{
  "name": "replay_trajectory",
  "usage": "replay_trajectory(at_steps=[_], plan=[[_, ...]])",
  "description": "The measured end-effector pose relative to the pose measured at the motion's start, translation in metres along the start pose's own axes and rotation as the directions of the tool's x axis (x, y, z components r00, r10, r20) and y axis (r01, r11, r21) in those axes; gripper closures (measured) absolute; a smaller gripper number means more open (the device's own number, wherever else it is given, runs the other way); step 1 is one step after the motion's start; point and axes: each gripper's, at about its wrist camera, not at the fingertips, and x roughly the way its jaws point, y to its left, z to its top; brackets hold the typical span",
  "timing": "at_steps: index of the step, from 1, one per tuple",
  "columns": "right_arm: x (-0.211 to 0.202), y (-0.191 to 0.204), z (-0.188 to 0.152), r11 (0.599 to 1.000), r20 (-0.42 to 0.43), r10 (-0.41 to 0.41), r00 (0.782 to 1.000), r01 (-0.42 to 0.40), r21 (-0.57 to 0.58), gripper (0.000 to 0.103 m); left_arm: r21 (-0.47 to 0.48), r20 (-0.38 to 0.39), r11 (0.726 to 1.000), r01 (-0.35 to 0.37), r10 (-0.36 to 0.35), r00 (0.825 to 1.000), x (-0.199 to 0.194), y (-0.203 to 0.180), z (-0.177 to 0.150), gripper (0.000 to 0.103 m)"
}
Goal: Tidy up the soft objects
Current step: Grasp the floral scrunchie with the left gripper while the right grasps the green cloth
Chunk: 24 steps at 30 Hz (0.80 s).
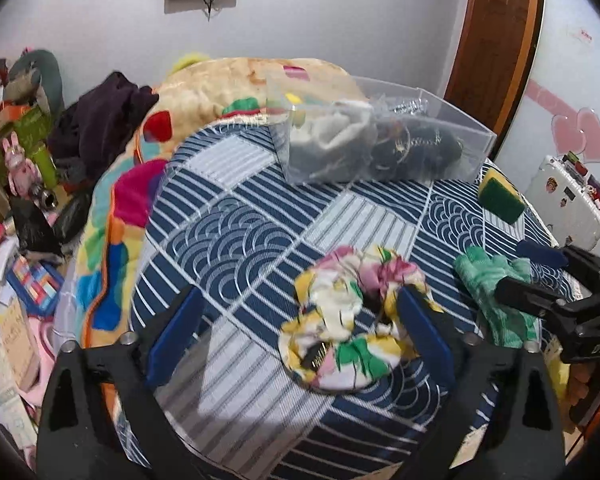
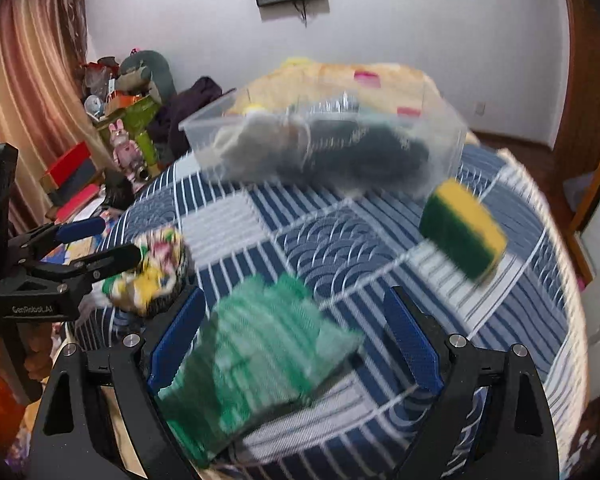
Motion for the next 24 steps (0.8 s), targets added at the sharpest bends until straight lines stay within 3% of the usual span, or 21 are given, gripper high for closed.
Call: replay_trajectory(at_steps=[3, 5, 9, 16, 24], plan=[[0.004, -0.001, -0.009, 1.000, -0.031, 0.019, 0.999, -0.018, 0.012, 0.019, -0.035, -0.046, 0.997, 0.066, -0.067, 0.997, 0.008, 0.002, -0.006, 0.034], [0.007, 0.000, -0.011, 0.999, -0.049, 0.035, 0.998, -0.035, 0.010, 0.034, -0.036, -0.032, 0.998, 0.057, -0.058, 0.998, 0.008, 0.000, -0.008, 0.039], [0.004, 0.006, -0.013, 0.999, -0.042, 0.026, 0.999, -0.028, -0.028, 0.057, -0.026, -0.038, 0.995, 0.095, -0.096, 0.995, 0.006, -0.006, -0.008, 0.073], [-0.002, 0.002, -0.011, 0.999, -0.010, 0.032, 0.999, -0.032, -0.035, 0.075, -0.001, -0.010, 0.997, 0.082, -0.082, 0.997, -0.002, -0.012, -0.008, 0.083], [-0.015, -0.005, -0.002, 1.000, 0.045, 0.016, 0.999, -0.015, -0.014, 0.077, 0.030, 0.047, 0.995, 0.091, -0.092, 0.995, -0.017, -0.018, 0.007, 0.087]])
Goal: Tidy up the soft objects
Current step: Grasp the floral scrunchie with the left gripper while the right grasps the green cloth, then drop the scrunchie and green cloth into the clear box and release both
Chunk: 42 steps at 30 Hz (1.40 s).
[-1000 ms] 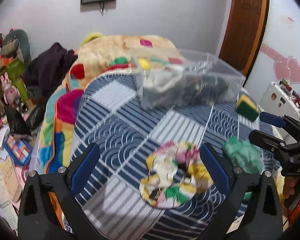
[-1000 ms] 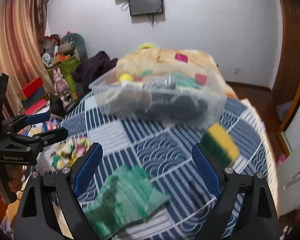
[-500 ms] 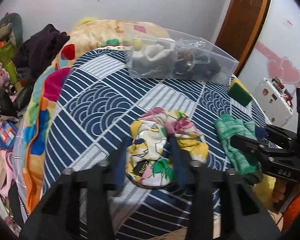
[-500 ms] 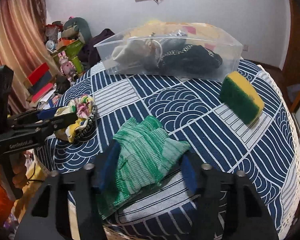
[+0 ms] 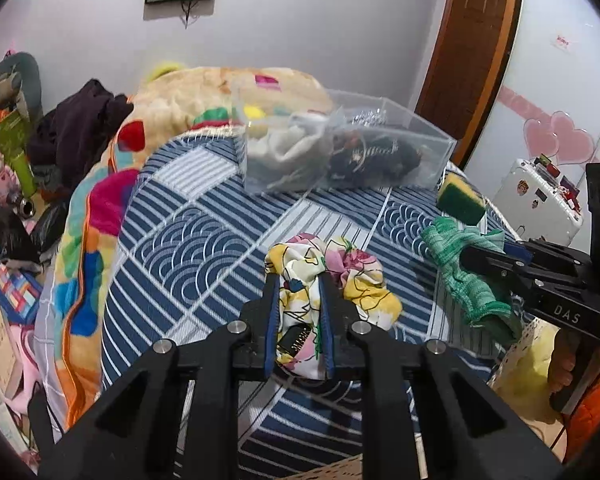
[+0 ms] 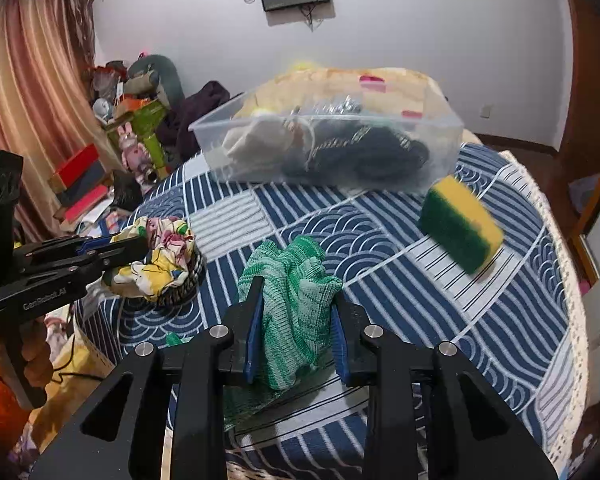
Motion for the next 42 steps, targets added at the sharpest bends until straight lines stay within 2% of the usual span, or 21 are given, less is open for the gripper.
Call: replay_trajectory(at_steps=[9, 16, 21, 27, 34, 42], plan=[[-0.015, -0.009, 0.027, 0.999, 0.092, -0.043, 0.995, 0.042, 0.014, 0.077, 0.036, 0.103, 0.999, 0.001, -0.004, 0.995, -0.008, -0.013, 0.036, 0.087], [-0.030, -0.017, 0.058, 0.995, 0.192, -0.099, 0.977, 0.101, -0.004, 0.077, 0.049, 0.172, 0.999, 0.002, -0.011, 0.985, -0.003, -0.021, 0.072, 0.087], [-0.032, -0.020, 0.080, 0.990, 0.248, -0.132, 0.960, 0.138, -0.007, 0.077, 0.039, 0.216, 0.999, -0.031, 0.021, 0.976, 0.006, -0.022, 0.098, 0.087], [-0.017, -0.028, 0.104, 0.984, 0.265, -0.172, 0.949, 0.176, 0.011, 0.077, 0.005, 0.219, 0.999, -0.043, 0.041, 0.975, 0.027, -0.015, 0.119, 0.087], [0.003, -0.041, 0.119, 0.979, 0.247, -0.202, 0.948, 0.195, 0.055, 0.077, 0.003, 0.206, 0.998, -0.066, 0.065, 0.976, 0.052, -0.014, 0.135, 0.087], [0.028, -0.043, 0.122, 0.975, 0.167, -0.220, 0.961, 0.214, 0.056, 0.077, -0.035, 0.122, 0.997, -0.063, 0.067, 0.990, 0.090, -0.006, 0.141, 0.087]])
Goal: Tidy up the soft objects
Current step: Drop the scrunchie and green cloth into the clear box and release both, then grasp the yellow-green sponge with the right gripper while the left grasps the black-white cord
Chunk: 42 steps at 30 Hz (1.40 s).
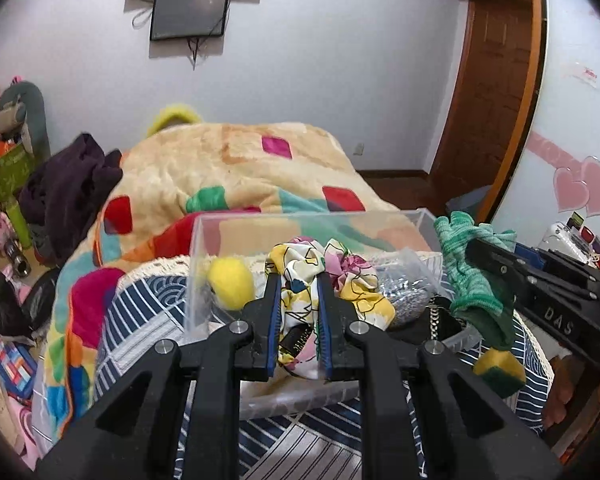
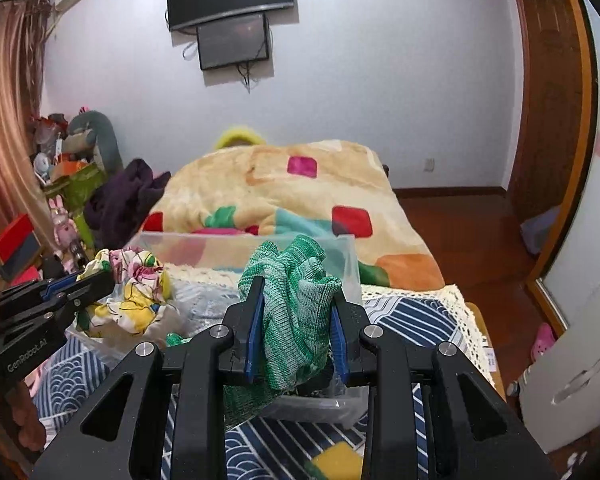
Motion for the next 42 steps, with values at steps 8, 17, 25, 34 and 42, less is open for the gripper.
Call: replay_trajectory(at_steps=[8, 17, 25, 34, 42], plan=[[0.018, 0.005, -0.003, 0.999, -0.067, -0.007, 0.998, 0.003, -0.050, 0.077, 0.023, -0.059, 1.000, -0.012, 0.014, 0.998, 0.024, -0.007, -0.004, 0.087], [0.020, 0.007, -0.004, 0.996, -0.090, -0.027, 0.996, 0.019, -0.092, 0.064, 0.095, -0.063, 0.995, -0.032, 0.038, 0.997, 0.017, -0.017, -0.009, 0.062], [0.000, 0.004, 0.001, 0.997, -0.035, -0.026, 0.999, 0.023, -0.079, 0.024, 0.113, 0.008, 0.992, -0.050, 0.050, 0.999, -0.017, -0.016, -0.006, 0.029], [-0.036, 0.004, 0.009, 0.997, 0.063, -0.011, 0.998, 0.016, -0.074, 0.008, 0.124, 0.068, 0.991, -0.056, 0.048, 0.996, -0.064, -0.011, -0.009, 0.001], [-0.064, 0.005, -0.009, 0.994, 0.112, -0.023, 0.993, 0.034, -0.106, 0.000, 0.171, -0.014, 0.984, -0.051, 0.055, 0.998, -0.081, -0.009, -0.048, 0.000]])
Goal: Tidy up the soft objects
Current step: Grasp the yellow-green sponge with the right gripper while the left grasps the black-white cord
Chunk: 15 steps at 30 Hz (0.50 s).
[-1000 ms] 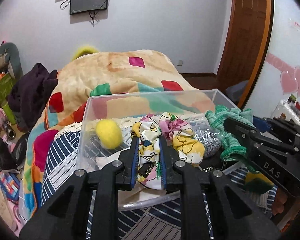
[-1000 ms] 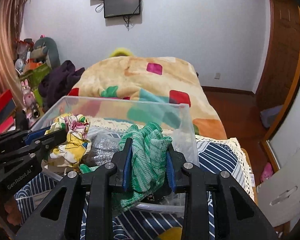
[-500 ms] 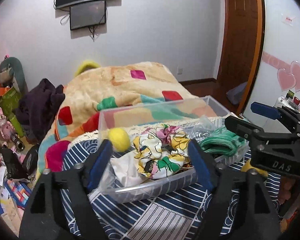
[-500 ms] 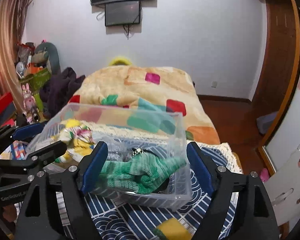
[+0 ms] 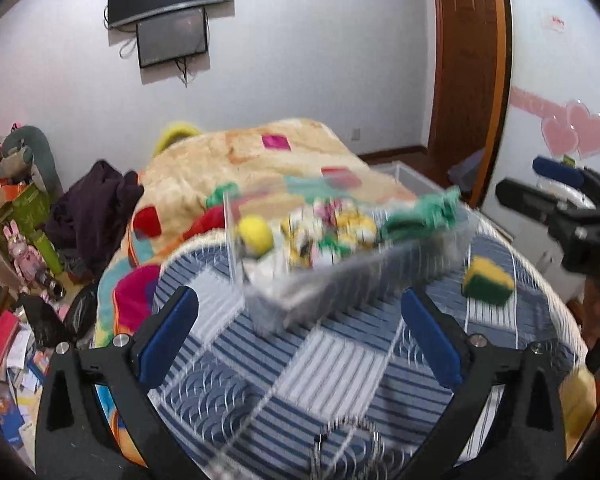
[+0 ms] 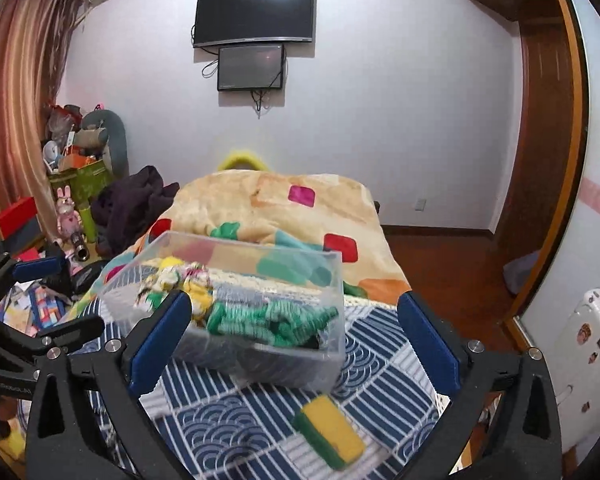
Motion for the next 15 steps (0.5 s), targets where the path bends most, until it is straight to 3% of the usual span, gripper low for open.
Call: replay_trajectory(at_steps=[6, 15], plan=[[0.001, -0.004, -0.023, 1.000, -0.065, -0.003, 0.998, 0.004, 0.005, 0.000, 0.004, -0.107, 1.000, 0.015, -0.014, 0.994, 0.006, -0.006, -0.038, 0.000], [0.009, -0.018, -0.065, 0.998, -0.180, -0.061, 0.982, 0.064, 0.010, 0.000, -0.020, -0.253, 0.998, 0.064, -0.066, 0.965, 0.023, -0.012, -0.083, 0.000]])
